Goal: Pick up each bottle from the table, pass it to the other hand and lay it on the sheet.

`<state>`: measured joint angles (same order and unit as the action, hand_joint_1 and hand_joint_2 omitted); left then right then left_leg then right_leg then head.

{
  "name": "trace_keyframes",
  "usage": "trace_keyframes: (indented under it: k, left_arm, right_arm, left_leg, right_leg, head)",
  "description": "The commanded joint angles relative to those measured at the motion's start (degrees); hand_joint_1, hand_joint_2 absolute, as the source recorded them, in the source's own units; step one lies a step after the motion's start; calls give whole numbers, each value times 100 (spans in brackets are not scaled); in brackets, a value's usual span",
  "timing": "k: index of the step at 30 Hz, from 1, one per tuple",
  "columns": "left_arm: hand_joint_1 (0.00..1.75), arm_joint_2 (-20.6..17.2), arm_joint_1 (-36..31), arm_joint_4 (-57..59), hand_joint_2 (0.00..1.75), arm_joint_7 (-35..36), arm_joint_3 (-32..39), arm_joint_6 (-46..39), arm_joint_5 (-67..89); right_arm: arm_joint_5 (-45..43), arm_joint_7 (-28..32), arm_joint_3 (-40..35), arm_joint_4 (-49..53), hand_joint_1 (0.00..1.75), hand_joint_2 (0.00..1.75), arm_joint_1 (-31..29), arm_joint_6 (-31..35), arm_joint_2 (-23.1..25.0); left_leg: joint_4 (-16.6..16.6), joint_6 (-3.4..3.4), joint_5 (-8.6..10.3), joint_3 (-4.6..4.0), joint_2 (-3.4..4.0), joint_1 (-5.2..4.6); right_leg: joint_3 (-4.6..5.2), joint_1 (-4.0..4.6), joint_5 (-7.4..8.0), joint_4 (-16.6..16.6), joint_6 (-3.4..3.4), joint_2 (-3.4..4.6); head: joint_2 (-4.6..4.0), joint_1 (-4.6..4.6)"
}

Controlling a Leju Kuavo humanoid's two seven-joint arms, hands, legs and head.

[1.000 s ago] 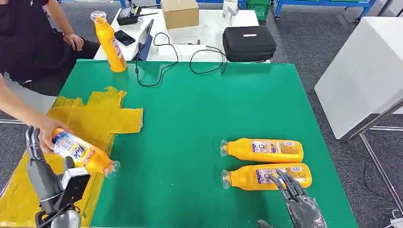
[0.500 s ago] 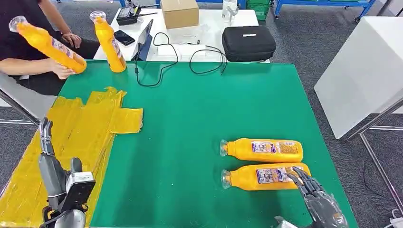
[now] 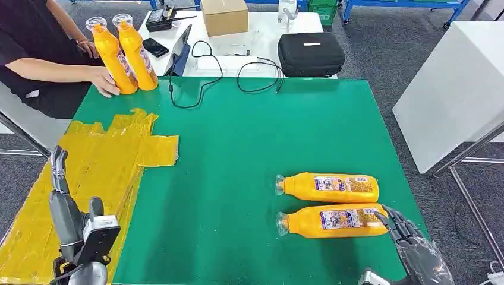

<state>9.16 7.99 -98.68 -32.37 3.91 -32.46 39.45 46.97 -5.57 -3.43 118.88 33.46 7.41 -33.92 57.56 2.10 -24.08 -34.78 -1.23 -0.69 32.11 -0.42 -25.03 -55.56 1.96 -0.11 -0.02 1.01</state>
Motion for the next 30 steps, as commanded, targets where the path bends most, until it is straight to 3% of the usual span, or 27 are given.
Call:
trace_keyframes:
  k: [1,8,13,16,22,24,25,30]
  left_arm:
    - [0,-116,-58,160,0,-34,-144,36,-61]
    - [0,-103,-138,261,0,-121,-168,73,-166]
    - [0,-131,-219,366,0,-118,-255,95,-112]
    - [0,-192,-324,468,0,-13,-230,208,-184]
    - [0,-191,-320,471,0,-13,-216,215,-192]
    - [0,-175,-543,712,0,71,-154,643,-458]
    - [0,-172,-586,754,0,45,-148,655,-442]
    - [0,-137,-660,773,0,18,-191,691,-395]
  right_arm:
    - [-214,60,641,-41,0,175,98,-438,98]
    - [-201,461,1206,-392,0,175,-215,-1137,325]
    - [-162,542,1017,-791,0,175,-701,-1315,243]
    - [-107,572,671,-1236,0,175,-1304,-1475,148]
    - [-108,571,617,-1263,0,175,-1329,-1484,139]
    - [193,544,-163,-2396,0,175,-2652,-1810,138]
    - [211,560,-338,-2712,0,175,-2986,-1815,176]
    - [306,619,-600,-3355,0,175,-3544,-1748,407]
  left_leg:
    - [0,-15,-7,14,6,4]
    - [-3,-11,-2,10,3,4]
    - [-7,-19,-5,27,18,11]
    - [-9,-17,-4,26,20,8]
    - [-7,-15,-2,26,24,8]
    - [-6,-6,2,14,6,4]
    - [-18,-15,3,39,57,14]
    - [-12,-11,6,33,61,11]
  right_leg:
    - [-17,4,-7,3,-5,-2]
    - [-16,4,-1,8,-3,-3]
    - [-33,11,2,19,-6,7]
    - [-30,9,3,18,-5,10]
    - [-28,8,5,15,-4,15]
    - [-15,4,4,10,-2,4]
    - [-33,14,24,33,-4,51]
    - [-29,11,21,21,-1,46]
  head:
    - [0,-2]
    - [0,2]
    - [0,0]
    - [0,0]
    - [0,0]
    - [0,-2]
    - [0,0]
    - [0,2]
